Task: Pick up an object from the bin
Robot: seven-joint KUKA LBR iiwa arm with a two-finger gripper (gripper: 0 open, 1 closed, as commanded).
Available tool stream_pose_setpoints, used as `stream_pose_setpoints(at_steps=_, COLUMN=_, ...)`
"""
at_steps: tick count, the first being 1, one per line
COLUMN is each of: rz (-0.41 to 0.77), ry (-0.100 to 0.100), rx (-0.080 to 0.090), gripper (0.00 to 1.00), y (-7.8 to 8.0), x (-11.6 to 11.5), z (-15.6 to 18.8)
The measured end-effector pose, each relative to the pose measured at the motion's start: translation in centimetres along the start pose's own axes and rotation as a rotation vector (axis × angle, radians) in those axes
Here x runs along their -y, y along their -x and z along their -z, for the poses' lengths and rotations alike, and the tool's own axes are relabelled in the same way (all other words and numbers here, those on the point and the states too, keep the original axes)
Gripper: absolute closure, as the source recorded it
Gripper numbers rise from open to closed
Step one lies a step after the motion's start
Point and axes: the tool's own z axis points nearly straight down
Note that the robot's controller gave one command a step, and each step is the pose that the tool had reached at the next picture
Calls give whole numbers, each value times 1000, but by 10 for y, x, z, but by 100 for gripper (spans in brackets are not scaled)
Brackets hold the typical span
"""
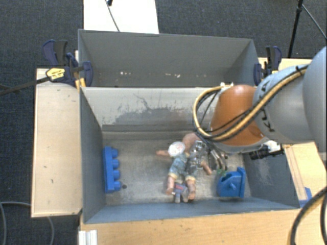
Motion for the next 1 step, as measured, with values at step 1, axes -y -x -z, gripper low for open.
stream_pose_setpoints(at_steps=1, rz=31, ry=-7, rx=-12, gripper=100, y=15, x=-16, z=152)
